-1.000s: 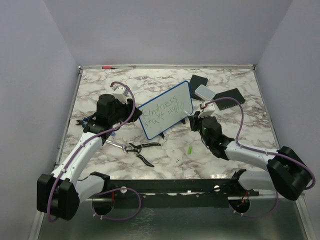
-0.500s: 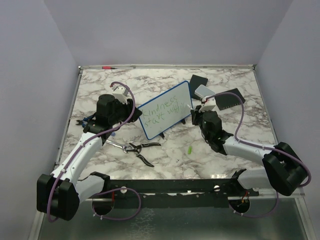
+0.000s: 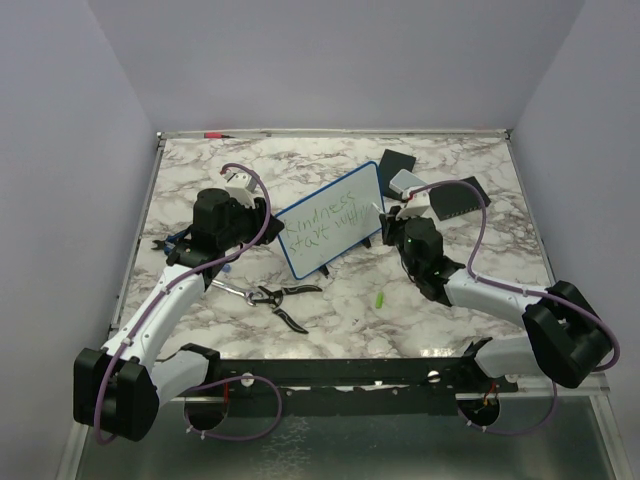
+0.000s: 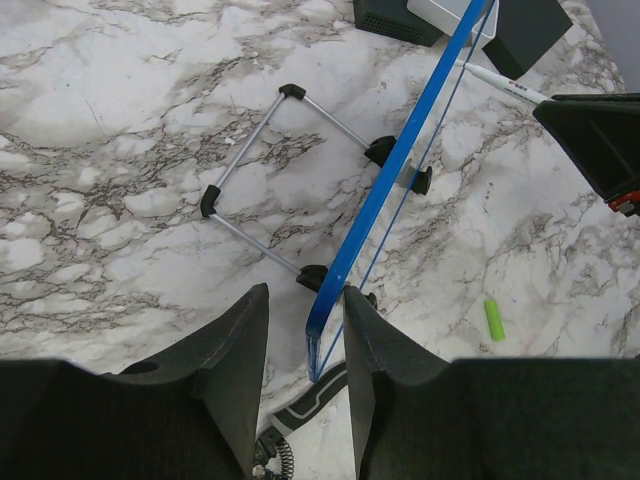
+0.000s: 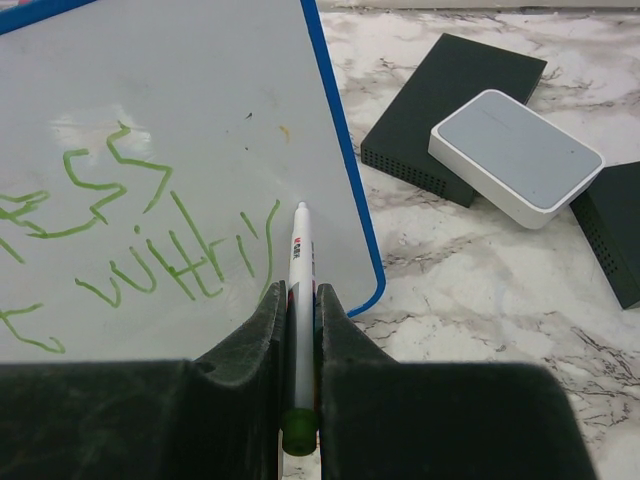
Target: Write a sentence on the whiteboard
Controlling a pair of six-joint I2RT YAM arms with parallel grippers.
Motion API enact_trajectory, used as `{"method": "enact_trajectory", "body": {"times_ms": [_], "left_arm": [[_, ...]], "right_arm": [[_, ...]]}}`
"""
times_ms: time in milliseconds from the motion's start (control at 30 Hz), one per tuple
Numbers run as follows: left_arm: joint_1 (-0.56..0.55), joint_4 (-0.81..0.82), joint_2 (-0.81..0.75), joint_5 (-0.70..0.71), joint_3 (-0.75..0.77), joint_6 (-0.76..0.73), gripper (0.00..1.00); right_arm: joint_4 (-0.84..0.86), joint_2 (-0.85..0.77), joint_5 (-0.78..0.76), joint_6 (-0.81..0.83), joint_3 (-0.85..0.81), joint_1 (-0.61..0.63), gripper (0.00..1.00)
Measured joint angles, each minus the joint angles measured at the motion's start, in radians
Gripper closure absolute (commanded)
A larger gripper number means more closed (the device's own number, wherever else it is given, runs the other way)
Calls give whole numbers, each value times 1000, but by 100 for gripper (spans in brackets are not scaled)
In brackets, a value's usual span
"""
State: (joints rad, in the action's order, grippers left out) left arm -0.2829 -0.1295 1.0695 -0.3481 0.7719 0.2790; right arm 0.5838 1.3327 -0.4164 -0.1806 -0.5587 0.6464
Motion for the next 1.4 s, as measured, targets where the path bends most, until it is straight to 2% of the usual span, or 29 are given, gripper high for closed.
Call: {"method": "enact_trajectory", "body": {"times_ms": [500, 1400], "left_arm": [[0, 0, 0, 0, 0, 0, 63], [0, 0, 0, 0, 0, 0, 63]], "right_arm": [[-2, 0, 66, -4, 12, 0, 99], [-32, 16, 5, 6, -24, -1, 99]]}}
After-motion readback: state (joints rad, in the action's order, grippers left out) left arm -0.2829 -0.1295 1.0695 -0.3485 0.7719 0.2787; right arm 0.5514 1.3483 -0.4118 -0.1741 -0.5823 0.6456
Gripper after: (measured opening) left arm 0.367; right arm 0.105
